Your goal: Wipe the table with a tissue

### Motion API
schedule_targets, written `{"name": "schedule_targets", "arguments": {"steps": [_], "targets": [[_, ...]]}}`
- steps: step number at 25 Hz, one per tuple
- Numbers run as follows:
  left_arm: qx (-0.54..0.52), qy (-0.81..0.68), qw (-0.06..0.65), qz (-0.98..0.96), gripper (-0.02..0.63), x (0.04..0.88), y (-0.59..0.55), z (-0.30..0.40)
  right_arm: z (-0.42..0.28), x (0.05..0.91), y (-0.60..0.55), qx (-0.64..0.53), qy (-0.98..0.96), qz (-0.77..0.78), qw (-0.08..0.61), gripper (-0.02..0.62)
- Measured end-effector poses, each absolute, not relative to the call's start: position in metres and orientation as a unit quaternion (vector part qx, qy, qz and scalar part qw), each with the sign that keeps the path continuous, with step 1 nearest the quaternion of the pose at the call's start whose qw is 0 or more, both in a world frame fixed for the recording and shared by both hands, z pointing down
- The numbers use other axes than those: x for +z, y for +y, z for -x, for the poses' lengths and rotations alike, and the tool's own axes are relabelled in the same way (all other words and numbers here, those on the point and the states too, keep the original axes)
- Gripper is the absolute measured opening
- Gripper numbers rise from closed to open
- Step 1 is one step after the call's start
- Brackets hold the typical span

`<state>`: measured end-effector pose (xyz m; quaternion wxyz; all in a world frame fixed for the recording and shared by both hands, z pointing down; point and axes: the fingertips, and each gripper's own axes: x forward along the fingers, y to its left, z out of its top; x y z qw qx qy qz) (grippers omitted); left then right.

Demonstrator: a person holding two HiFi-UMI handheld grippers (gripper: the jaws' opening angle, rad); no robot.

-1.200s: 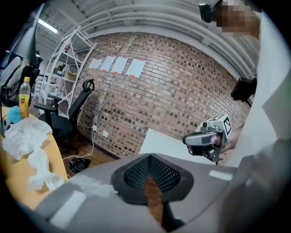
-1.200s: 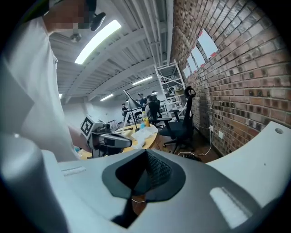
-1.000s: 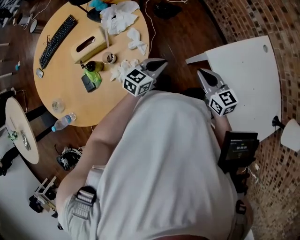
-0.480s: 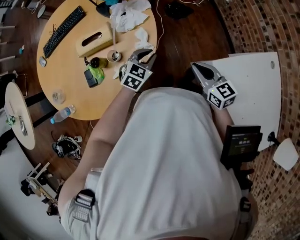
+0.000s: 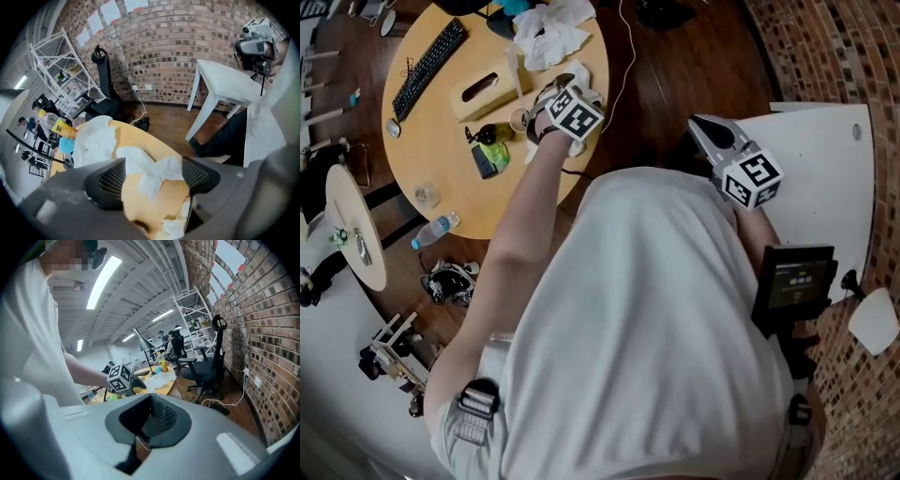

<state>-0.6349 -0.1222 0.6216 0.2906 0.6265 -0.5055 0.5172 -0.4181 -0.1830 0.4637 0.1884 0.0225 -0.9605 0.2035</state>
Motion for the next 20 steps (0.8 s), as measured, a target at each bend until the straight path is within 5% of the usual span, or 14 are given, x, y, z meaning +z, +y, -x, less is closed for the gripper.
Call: {"name": "schedule_targets", "arguments": {"steps": [11,20], "targets": [[0.57,-0.428,0.358,-0.603,0.368,0.67,-0.121,0.65,0.386,0.466,-0.211,0.223,-0.956,-0.066,0.176,0.008],[0.55,-0.404,0.365,-0.634,0.207,0.674,-0.111,0.632,0.376,0.471,-0.22,0.237,-0.951,-0.099,0.171,0.008]]}}
